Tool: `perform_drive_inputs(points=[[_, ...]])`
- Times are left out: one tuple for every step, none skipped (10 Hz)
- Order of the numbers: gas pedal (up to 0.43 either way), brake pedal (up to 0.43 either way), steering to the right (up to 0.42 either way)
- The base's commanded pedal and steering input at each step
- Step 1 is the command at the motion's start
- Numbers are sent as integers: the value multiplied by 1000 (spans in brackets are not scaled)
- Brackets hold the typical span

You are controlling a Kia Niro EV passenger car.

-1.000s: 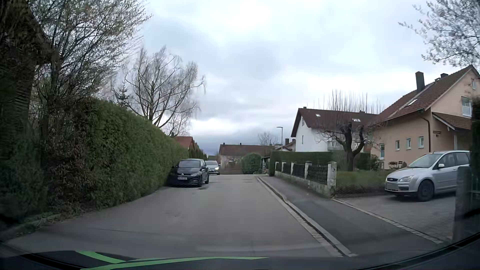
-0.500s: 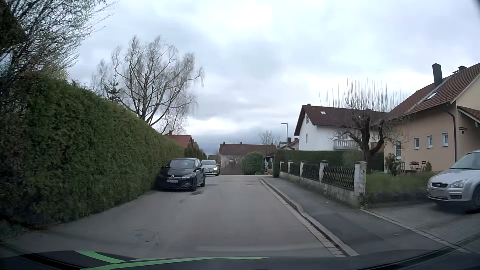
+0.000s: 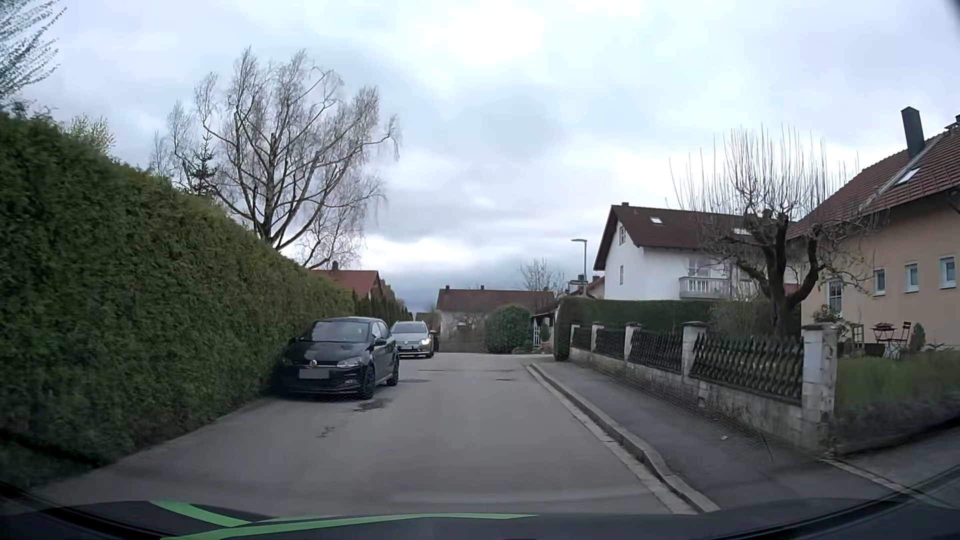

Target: Follow the waypoints while adhering to traffic rules and regulations

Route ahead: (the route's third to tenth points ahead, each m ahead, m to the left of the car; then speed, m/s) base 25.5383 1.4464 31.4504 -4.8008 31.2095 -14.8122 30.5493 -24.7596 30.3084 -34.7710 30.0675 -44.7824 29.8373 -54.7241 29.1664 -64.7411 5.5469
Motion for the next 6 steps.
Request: perform_drive_inputs(points=[[169,0,0],[157,0,0],[157,0,0],[157,0,1],[130,0,3],[110,0,5]])
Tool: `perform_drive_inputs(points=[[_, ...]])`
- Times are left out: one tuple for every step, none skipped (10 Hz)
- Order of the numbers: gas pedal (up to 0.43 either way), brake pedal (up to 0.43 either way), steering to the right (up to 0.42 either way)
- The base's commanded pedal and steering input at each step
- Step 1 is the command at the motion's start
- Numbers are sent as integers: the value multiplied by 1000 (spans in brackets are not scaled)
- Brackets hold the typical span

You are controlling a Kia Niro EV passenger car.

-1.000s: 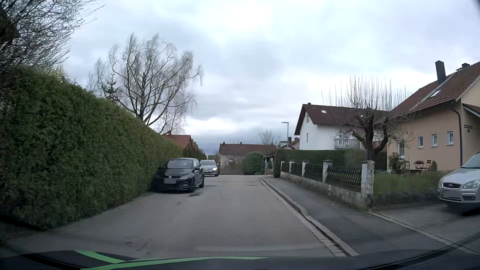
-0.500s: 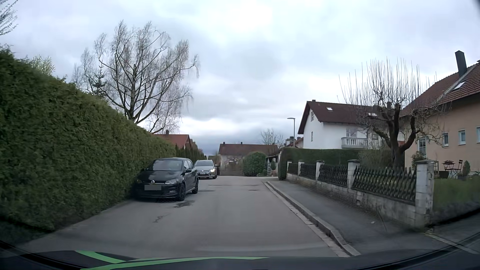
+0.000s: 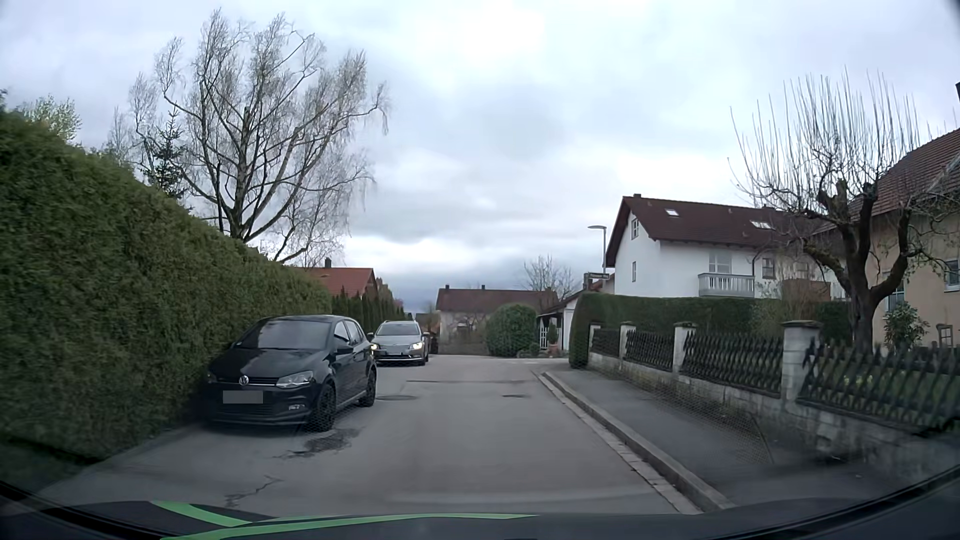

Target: Follow the waypoints while adhering to traffic rules and regulations

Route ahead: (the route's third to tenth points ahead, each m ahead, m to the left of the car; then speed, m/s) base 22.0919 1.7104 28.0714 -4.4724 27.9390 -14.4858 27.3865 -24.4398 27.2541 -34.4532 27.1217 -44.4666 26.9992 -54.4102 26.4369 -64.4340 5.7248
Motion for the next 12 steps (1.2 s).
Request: perform_drive_inputs(points=[[59,0,6],[20,0,6],[0,0,7],[0,0,9],[0,0,9],[0,0,9],[0,0,7],[0,0,5],[0,0,4],[0,0,3],[0,0,2],[0,0,1]])
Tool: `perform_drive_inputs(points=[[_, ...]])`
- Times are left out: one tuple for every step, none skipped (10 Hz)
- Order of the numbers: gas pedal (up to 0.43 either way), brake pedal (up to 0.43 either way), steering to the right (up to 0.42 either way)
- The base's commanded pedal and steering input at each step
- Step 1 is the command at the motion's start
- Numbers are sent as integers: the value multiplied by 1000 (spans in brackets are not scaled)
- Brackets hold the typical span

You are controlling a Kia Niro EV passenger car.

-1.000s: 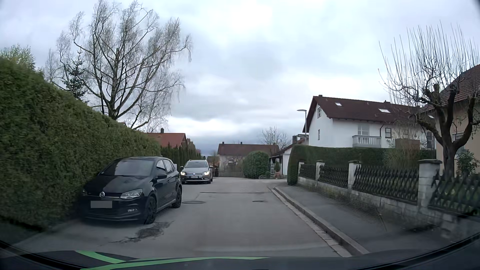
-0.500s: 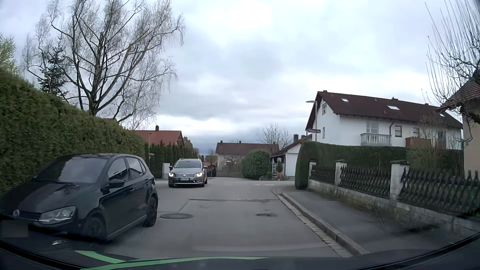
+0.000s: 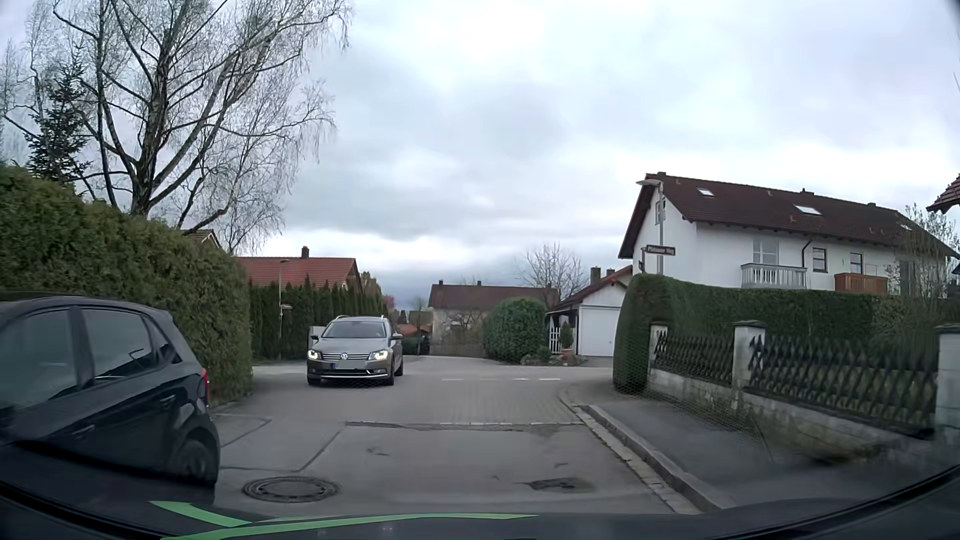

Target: Follow the waypoints while adhering to traffic rules and regulations

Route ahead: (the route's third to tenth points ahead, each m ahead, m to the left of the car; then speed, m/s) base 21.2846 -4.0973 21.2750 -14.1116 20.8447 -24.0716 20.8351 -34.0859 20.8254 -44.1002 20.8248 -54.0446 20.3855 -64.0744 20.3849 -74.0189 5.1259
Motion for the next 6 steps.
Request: perform_drive_inputs(points=[[0,0,0],[0,0,0],[0,0,0],[0,0,-1],[0,0,-1],[0,0,-2]])
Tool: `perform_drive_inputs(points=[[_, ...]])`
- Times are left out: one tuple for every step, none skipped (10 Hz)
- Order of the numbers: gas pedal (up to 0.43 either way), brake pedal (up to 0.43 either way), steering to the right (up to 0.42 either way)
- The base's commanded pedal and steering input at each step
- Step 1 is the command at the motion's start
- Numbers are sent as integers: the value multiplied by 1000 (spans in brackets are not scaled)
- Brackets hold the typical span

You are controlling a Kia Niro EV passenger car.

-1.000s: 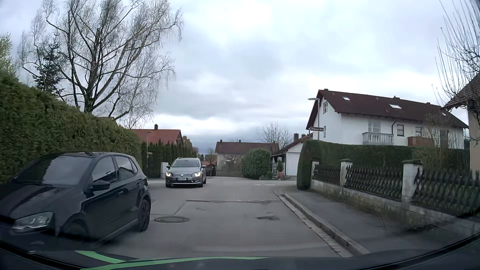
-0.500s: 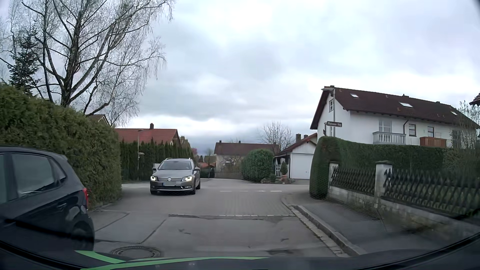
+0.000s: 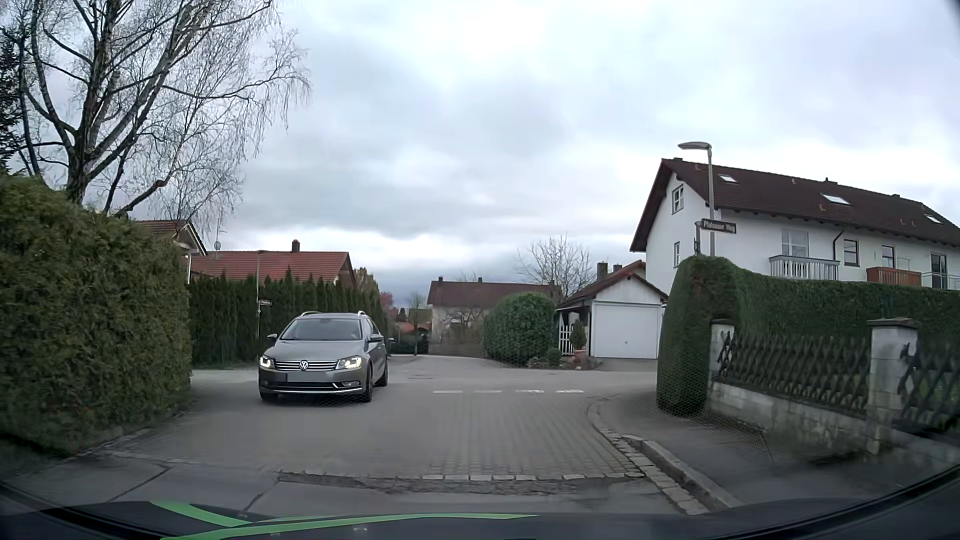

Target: Follow the waypoints while adhering to traffic rules and regulations

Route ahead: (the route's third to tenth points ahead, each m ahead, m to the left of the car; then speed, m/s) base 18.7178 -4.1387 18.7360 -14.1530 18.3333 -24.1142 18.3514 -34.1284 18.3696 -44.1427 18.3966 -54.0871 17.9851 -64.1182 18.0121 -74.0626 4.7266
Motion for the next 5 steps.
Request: perform_drive_inputs(points=[[0,0,-2],[0,0,-2],[0,0,-2],[0,0,-1],[0,0,2]])
